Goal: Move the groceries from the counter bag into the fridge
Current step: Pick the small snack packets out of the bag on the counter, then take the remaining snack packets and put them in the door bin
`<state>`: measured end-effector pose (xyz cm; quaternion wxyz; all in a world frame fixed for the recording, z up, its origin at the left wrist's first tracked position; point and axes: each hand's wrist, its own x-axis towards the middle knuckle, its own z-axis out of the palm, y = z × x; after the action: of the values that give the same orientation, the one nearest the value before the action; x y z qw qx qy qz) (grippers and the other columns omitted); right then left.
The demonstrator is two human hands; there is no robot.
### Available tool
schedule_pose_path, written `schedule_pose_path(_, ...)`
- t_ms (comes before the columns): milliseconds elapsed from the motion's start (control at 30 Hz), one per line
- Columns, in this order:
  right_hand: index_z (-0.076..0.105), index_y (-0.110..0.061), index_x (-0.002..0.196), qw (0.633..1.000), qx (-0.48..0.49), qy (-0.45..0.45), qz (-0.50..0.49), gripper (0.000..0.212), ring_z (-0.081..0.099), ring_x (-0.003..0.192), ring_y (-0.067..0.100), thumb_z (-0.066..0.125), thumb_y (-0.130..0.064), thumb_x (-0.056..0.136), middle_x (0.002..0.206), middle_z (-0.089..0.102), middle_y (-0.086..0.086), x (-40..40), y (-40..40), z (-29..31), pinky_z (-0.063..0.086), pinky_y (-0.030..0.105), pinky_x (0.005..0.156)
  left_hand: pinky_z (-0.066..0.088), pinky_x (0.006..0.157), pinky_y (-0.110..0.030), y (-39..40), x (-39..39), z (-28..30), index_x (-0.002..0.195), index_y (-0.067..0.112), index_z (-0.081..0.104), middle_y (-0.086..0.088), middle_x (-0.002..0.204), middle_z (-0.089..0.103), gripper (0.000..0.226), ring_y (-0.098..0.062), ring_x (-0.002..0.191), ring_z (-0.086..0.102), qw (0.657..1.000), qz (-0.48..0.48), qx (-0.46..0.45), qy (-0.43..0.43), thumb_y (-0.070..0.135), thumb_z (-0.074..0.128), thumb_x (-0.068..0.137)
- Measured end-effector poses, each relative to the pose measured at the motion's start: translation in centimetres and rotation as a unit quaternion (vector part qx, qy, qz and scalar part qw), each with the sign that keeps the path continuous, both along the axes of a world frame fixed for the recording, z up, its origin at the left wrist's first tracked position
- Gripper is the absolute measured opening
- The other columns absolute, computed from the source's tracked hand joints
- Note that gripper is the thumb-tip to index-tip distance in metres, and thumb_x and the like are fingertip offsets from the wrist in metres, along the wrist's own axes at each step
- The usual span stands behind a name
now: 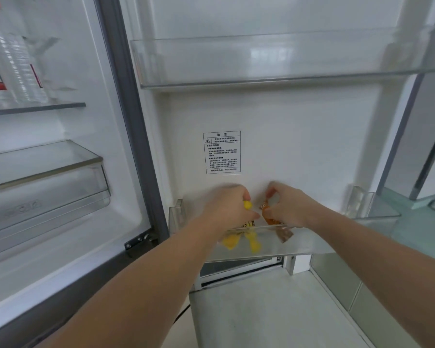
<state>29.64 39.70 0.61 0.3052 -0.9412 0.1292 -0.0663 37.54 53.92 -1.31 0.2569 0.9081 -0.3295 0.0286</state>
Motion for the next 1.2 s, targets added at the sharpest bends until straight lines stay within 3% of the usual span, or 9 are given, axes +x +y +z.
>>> schedule_pose_path(233,0.055,-0.019,0.099,0.999,-0.035,0.016,-0.016,0.024,0.056,0.080,0.019,0.064,-0.029,0.080,0.087,0.059,0.000,0.5,-0.2,-0.6,0.045,0.030,0.068,0.049,0.088,-0.036,-0.2,0.0,-0.1,0.110,0.025,0.062,0.005,0.110,0.058,0.036,-0.017,0.102,0.054,1.000,0.012,0.009,-0.001,0.045,0.065,0.081)
schedule_pose_path(400,0.058,-0.022,0.099,0.997,-0.069,-0.012,-0.029,0.019,0.059,0.082,0.018,0.057,-0.031,0.082,0.088,0.060,-0.004,0.6,-0.2,-0.7,0.052,0.035,0.078,0.049,0.092,-0.036,-0.1,-0.7,0.3,0.111,0.025,0.065,0.007,0.113,0.061,0.027,-0.016,0.104,0.057,1.000,0.019,-0.008,0.003,0.035,0.056,0.088)
schedule_pose_path(533,0.059,-0.022,0.095,0.994,-0.077,-0.069,-0.044,0.017,0.060,0.081,0.019,0.055,-0.032,0.083,0.088,0.063,-0.003,0.0,0.1,-0.8,0.051,0.033,0.074,0.052,0.088,-0.037,0.1,-1.4,0.9,0.108,0.026,0.065,0.011,0.099,0.061,0.022,-0.013,0.093,0.060,0.999,0.023,-0.033,-0.002,0.031,0.055,0.090)
schedule_pose_path(633,0.058,-0.024,0.092,0.986,-0.074,-0.141,-0.055,0.013,0.061,0.080,0.020,0.053,-0.032,0.083,0.084,0.063,-0.005,-1.0,0.4,-0.4,0.052,0.034,0.074,0.051,0.087,-0.036,0.6,-2.0,1.7,0.108,0.027,0.065,0.009,0.099,0.064,0.021,-0.014,0.093,0.060,0.999,0.023,-0.030,-0.027,0.032,0.054,0.090)
schedule_pose_path(767,0.056,-0.025,0.105,0.981,-0.094,-0.161,-0.047,0.021,0.059,0.079,0.018,0.053,-0.033,0.086,0.082,0.061,-0.004,-3.3,1.0,0.3,0.049,0.031,0.072,0.052,0.085,-0.036,1.4,-3.1,2.6,0.110,0.027,0.064,0.008,0.097,0.066,0.024,-0.014,0.089,0.061,0.999,-0.011,-0.018,-0.039,0.034,0.055,0.089)
schedule_pose_path(867,0.053,-0.025,0.116,0.978,-0.123,-0.156,-0.060,0.030,0.057,0.084,0.015,0.053,-0.034,0.088,0.094,0.058,-0.005,-5.5,1.8,0.8,0.046,0.029,0.074,0.053,0.082,-0.033,2.0,-3.9,3.3,0.110,0.030,0.063,0.009,0.094,0.066,0.023,-0.012,0.084,0.061,0.998,-0.041,-0.028,-0.044,0.036,0.056,0.089)
schedule_pose_path(1000,0.049,-0.029,0.123,0.972,-0.157,-0.135,-0.110,0.034,0.056,0.091,0.013,0.053,-0.035,0.089,0.103,0.054,-0.007,-9.5,3.0,1.4,0.046,0.027,0.077,0.048,0.085,-0.030,2.8,-5.4,3.4,0.117,0.027,0.060,0.006,0.110,0.061,0.028,-0.014,0.098,0.057,0.990,-0.122,-0.034,-0.067,0.035,0.055,0.090)
schedule_pose_path(1133,0.047,-0.030,0.124,0.961,-0.207,-0.077,-0.168,0.036,0.053,0.087,0.014,0.052,-0.033,0.088,0.109,0.056,-0.005,-14.6,4.3,0.9,0.047,0.029,0.075,0.041,0.093,-0.034,3.9,-6.6,2.2,0.122,0.030,0.055,0.009,0.120,0.056,0.036,-0.016,0.113,0.048,0.956,-0.206,0.016,-0.208,0.044,0.051,0.089)
schedule_pose_path(1200,0.047,-0.031,0.125,0.953,-0.209,-0.060,-0.211,0.038,0.054,0.091,0.016,0.053,-0.033,0.088,0.115,0.057,-0.004,-17.5,4.7,0.9,0.045,0.027,0.076,0.039,0.096,-0.034,4.0,-7.5,1.8,0.125,0.031,0.054,0.010,0.123,0.054,0.040,-0.016,0.116,0.046,0.946,-0.233,0.020,-0.223,0.046,0.049,0.089)
